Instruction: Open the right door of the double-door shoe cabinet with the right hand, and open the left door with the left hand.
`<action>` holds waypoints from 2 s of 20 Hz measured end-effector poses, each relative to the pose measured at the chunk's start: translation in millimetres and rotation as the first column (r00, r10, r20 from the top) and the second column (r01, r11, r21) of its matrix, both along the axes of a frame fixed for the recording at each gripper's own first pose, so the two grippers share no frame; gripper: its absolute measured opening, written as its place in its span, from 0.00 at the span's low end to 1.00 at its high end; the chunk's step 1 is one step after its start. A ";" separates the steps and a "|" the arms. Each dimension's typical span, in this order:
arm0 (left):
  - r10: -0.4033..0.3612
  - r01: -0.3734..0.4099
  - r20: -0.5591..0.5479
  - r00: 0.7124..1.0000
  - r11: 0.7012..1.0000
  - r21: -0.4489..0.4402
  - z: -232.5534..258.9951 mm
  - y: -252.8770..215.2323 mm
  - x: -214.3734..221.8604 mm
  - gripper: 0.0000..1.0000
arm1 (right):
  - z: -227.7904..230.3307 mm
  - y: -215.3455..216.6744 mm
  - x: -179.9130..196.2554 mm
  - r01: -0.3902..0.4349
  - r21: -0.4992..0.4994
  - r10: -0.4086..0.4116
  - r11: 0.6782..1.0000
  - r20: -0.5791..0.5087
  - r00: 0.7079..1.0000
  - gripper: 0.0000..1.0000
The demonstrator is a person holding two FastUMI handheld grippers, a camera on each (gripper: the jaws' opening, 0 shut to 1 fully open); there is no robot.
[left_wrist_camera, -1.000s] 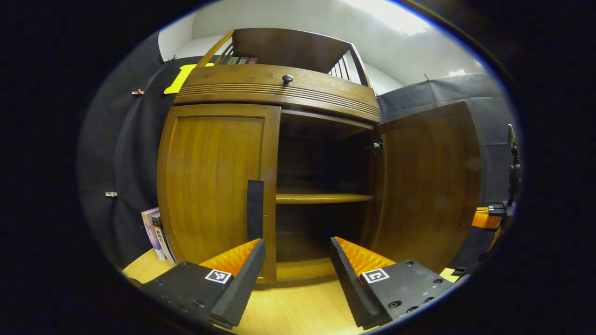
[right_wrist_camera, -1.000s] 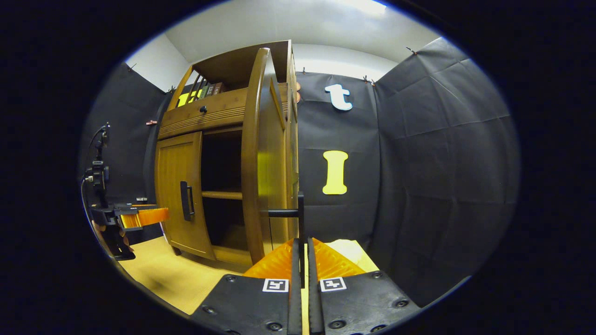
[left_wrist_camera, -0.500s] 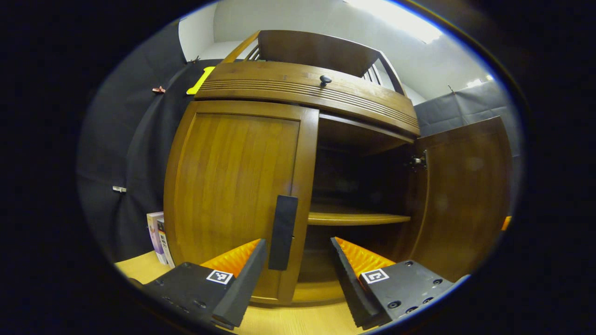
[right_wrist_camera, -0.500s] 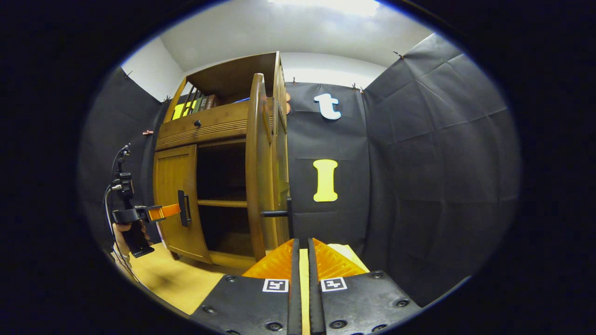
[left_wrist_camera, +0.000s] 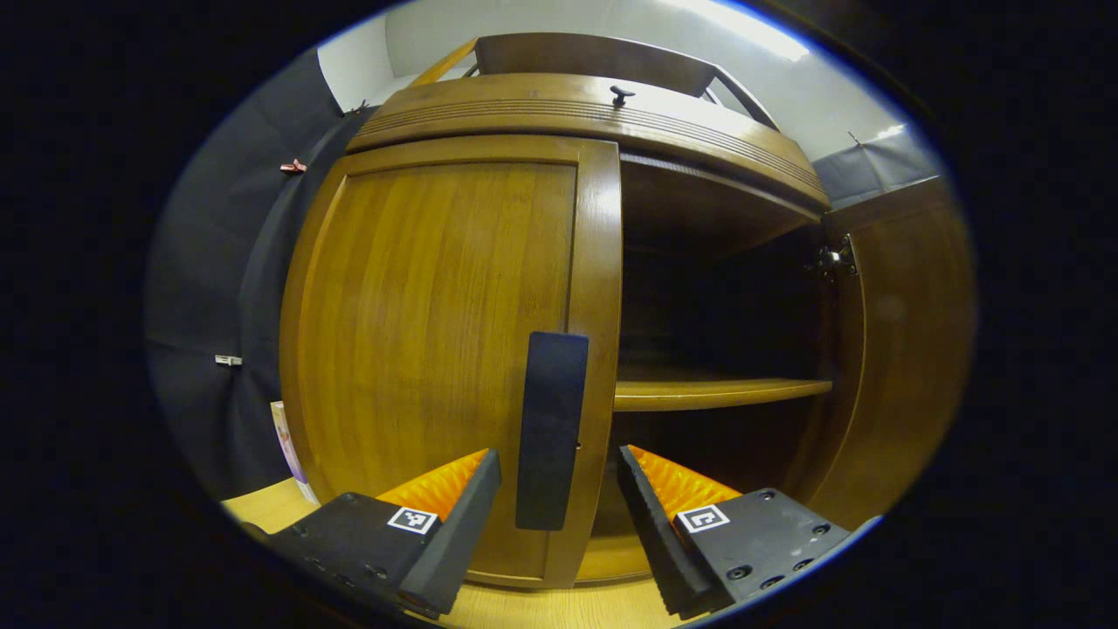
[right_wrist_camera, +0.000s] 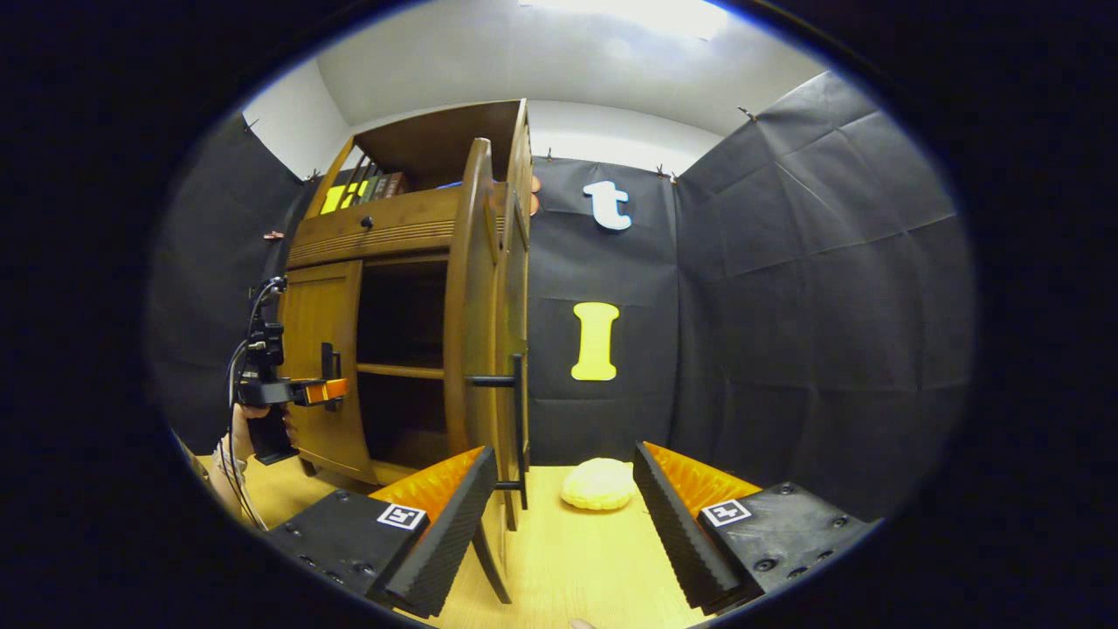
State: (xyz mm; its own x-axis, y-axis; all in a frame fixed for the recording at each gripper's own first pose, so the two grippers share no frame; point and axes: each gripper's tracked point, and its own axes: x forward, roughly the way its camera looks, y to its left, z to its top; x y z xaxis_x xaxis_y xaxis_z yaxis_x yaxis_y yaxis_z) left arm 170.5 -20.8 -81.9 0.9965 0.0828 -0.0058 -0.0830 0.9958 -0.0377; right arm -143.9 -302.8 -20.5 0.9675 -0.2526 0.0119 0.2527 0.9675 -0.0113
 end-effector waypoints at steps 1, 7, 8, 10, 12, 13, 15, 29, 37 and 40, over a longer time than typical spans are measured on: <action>0.003 -0.003 -0.001 1.000 1.000 0.004 -1.3 0.8 2.6 0.83 | -3.4 -5.0 0.0 0.019 0.011 -0.019 1.000 -0.003 1.000 1.00; 0.030 -0.029 0.012 0.999 0.999 -0.014 1.6 10.5 9.2 0.46 | -14.1 -21.6 -4.7 0.072 0.036 -0.071 0.997 -0.027 0.997 0.98; 0.025 -0.025 0.003 1.000 1.000 -0.009 0.4 10.1 11.4 0.38 | -16.1 -22.8 -5.5 0.080 0.031 -0.079 0.996 -0.035 0.996 0.98; 0.021 -0.021 -0.008 1.000 1.000 0.020 0.1 10.4 9.4 0.34 | -17.0 -22.3 -7.1 0.085 0.028 -0.083 0.996 -0.043 0.996 0.98; 0.014 -0.014 -0.016 1.000 1.000 0.014 -0.6 10.3 8.1 0.32 | -16.0 -17.8 -9.5 0.081 0.027 -0.079 0.996 -0.043 0.996 0.98; 0.007 -0.007 -0.019 1.000 1.000 0.002 -1.2 10.4 7.0 0.31 | -14.7 -16.9 -10.8 0.082 0.025 -0.081 0.996 -0.040 0.996 0.98; -0.013 0.013 -0.030 0.999 1.000 -0.010 -2.5 10.3 0.1 0.31 | -11.2 -10.8 -13.9 0.076 0.025 -0.076 0.997 -0.033 0.997 0.98; -0.178 0.176 -0.053 0.983 0.983 -0.048 3.3 22.2 -86.7 0.31 | -2.3 46.0 -22.4 0.021 -0.040 -0.022 0.999 -0.021 1.000 0.98; -0.241 0.236 -0.073 0.968 0.970 -0.063 6.3 52.0 -143.7 0.31 | -11.5 91.8 -17.8 -0.048 -0.022 0.047 0.999 -0.040 0.998 0.99; -0.238 0.234 -0.074 0.968 0.970 -0.064 8.4 65.6 -163.7 0.31 | -12.7 109.2 -14.9 -0.071 -0.013 0.070 0.997 -0.038 0.997 0.99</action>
State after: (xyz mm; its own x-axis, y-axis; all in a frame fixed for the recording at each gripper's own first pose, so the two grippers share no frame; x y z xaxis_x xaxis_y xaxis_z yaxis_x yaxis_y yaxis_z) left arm 6.8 44.8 -73.4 0.9839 -0.1574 -0.0845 0.1493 0.9842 -0.0953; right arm -158.8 -193.6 -33.2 0.9827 -0.1839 -0.0212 0.1832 0.9825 -0.0332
